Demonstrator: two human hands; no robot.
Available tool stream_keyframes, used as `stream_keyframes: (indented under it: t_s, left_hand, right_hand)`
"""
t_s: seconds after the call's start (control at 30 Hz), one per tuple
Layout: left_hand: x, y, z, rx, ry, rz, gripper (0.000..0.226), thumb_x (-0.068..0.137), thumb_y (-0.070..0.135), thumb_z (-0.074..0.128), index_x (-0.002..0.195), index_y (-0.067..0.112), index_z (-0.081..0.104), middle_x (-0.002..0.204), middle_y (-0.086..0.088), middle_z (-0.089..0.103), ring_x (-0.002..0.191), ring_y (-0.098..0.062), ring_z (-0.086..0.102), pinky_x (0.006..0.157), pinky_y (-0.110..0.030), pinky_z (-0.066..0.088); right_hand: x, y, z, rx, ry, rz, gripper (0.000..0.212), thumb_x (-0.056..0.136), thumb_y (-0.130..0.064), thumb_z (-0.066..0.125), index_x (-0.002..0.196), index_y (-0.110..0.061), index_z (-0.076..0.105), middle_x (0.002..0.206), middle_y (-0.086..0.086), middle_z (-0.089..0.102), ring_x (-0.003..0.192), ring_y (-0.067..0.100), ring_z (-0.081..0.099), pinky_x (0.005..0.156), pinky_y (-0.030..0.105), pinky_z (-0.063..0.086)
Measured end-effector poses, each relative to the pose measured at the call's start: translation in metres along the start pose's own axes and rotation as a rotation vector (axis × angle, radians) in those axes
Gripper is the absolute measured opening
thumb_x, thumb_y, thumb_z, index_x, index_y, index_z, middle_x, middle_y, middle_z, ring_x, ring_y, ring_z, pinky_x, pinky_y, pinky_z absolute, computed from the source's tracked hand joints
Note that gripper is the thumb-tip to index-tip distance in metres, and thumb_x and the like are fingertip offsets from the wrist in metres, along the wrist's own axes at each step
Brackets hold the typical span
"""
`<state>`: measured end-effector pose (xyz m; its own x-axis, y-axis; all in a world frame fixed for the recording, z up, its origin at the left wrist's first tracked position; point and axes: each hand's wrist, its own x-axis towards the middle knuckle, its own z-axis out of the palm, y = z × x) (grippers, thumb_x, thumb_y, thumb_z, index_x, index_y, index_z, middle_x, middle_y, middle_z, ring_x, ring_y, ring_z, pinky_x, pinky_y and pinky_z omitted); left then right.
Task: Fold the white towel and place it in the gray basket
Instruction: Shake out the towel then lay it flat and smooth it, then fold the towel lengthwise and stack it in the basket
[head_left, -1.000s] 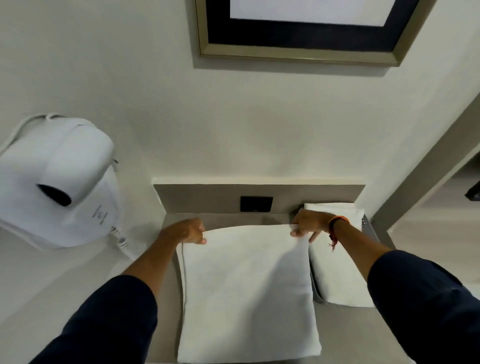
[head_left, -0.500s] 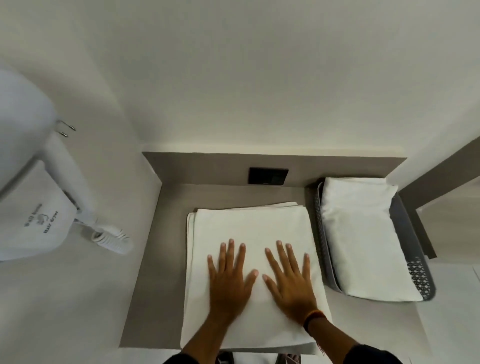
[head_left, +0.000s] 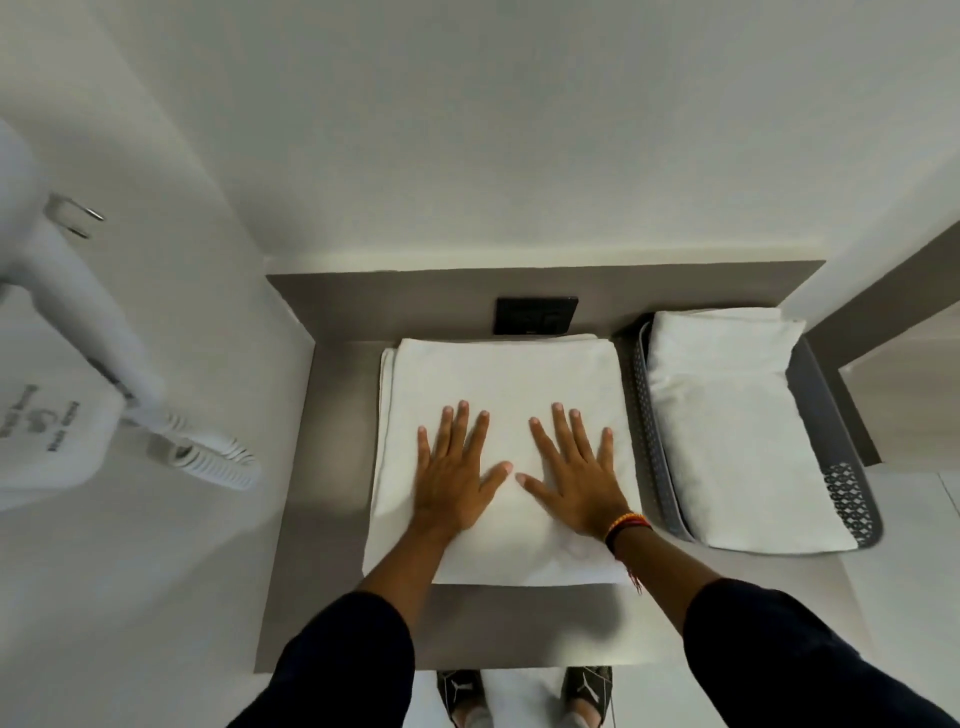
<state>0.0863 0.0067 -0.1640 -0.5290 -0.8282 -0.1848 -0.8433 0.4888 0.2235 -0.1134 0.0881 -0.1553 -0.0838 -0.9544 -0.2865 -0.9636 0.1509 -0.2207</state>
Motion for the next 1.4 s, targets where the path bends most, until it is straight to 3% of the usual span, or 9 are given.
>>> stream_keyframes:
  t_s: [0.27, 0.4, 0.5, 0.6, 0.77, 0.93, 1.07, 1.17, 1.4]
  left_hand:
    - [-0.109, -0.022, -0.001, 0.064, -0.131, 0.215, 0.103, 0.083, 0.065, 0.050, 0.158, 0.027, -0.009, 0.167, -0.001, -0.018, 0.153, -0.021, -0.018, 0.122, -0.048, -0.010]
    - [-0.116, -0.011, -0.015, 0.224, -0.156, 0.055, 0.082, 0.091, 0.012, 0.045, 0.158, 0.009, -0.002, 0.168, -0.013, -0.003, 0.155, -0.027, -0.002, 0.127, -0.039, 0.001]
    - [-0.105, 0.002, -0.036, 0.186, -0.129, 0.015, 0.060, 0.091, 0.011, 0.050, 0.150, 0.011, 0.040, 0.157, -0.011, 0.040, 0.145, -0.026, 0.037, 0.120, -0.034, 0.031]
    - [-0.094, -0.001, -0.069, 0.086, -0.217, 0.000, 0.037, 0.086, 0.014, 0.056, 0.122, 0.015, 0.067, 0.122, -0.009, 0.069, 0.109, -0.027, 0.066, 0.090, -0.035, 0.053]
    - [-0.086, -0.004, -0.120, -0.164, -0.797, -0.153, 0.041, 0.066, 0.014, 0.069, 0.106, 0.011, 0.060, 0.104, -0.007, 0.059, 0.096, -0.028, 0.061, 0.067, -0.029, 0.047]
    - [-0.076, -0.002, -0.149, -0.285, -0.923, -0.247, 0.040, 0.049, 0.025, 0.076, 0.088, 0.024, 0.071, 0.088, 0.002, 0.068, 0.078, -0.021, 0.065, 0.062, -0.023, 0.055]
    - [-0.059, -0.005, -0.151, -0.381, -0.760, -0.247, 0.016, 0.058, 0.018, 0.074, 0.073, 0.018, 0.069, 0.079, 0.006, 0.063, 0.081, -0.021, 0.060, 0.060, -0.023, 0.043]
    - [-0.055, -0.011, -0.125, -0.322, -0.596, -0.311, 0.037, 0.067, 0.020, 0.068, 0.103, 0.012, 0.065, 0.102, -0.004, 0.064, 0.090, -0.023, 0.060, 0.070, -0.028, 0.046]
    - [-0.085, -0.005, -0.056, 0.248, -0.098, -0.150, 0.041, 0.094, 0.033, 0.053, 0.131, 0.014, 0.060, 0.139, -0.008, 0.060, 0.133, -0.030, 0.051, 0.111, -0.052, 0.037]
  right_hand:
    - [-0.101, 0.003, 0.014, -0.127, -0.081, -0.224, 0.101, 0.089, -0.065, 0.052, 0.162, -0.028, -0.006, 0.170, 0.014, -0.017, 0.156, 0.039, -0.017, 0.123, 0.065, -0.001]
    - [-0.102, -0.008, -0.001, -0.276, 0.055, -0.187, 0.093, 0.069, 0.010, 0.071, 0.154, -0.014, 0.042, 0.157, 0.028, 0.039, 0.142, 0.049, 0.043, 0.107, 0.063, 0.047]
    - [-0.089, -0.019, -0.023, -0.266, -0.005, -0.157, 0.064, 0.078, 0.002, 0.063, 0.140, -0.013, 0.058, 0.135, 0.022, 0.064, 0.118, 0.042, 0.066, 0.089, 0.050, 0.059]
    - [-0.069, -0.018, -0.058, -0.122, -0.234, -0.097, 0.044, 0.083, -0.018, 0.061, 0.127, -0.018, 0.061, 0.123, 0.013, 0.068, 0.111, 0.037, 0.066, 0.090, 0.042, 0.056]
    - [-0.068, -0.012, -0.100, 0.166, -0.795, 0.012, 0.021, 0.047, -0.009, 0.064, 0.067, -0.015, 0.066, 0.070, 0.002, 0.060, 0.065, 0.025, 0.056, 0.064, 0.027, 0.043]
    - [-0.058, 0.009, -0.130, 0.370, -1.021, 0.124, 0.044, 0.049, -0.011, 0.073, 0.092, -0.004, 0.077, 0.093, 0.014, 0.078, 0.083, 0.030, 0.073, 0.082, 0.042, 0.062]
    - [-0.044, 0.021, -0.139, 0.355, -0.803, 0.129, 0.037, 0.052, -0.018, 0.074, 0.089, -0.012, 0.075, 0.113, 0.022, 0.074, 0.095, 0.038, 0.073, 0.087, 0.049, 0.059]
    - [-0.039, 0.026, -0.126, 0.344, -0.587, 0.134, 0.023, 0.064, -0.019, 0.077, 0.087, -0.021, 0.072, 0.109, 0.014, 0.073, 0.096, 0.026, 0.068, 0.078, 0.033, 0.051]
    - [-0.068, 0.011, -0.054, 0.006, 0.019, 0.046, 0.048, 0.096, -0.032, 0.055, 0.142, -0.022, 0.051, 0.135, 0.007, 0.058, 0.123, 0.032, 0.056, 0.099, 0.046, 0.049]
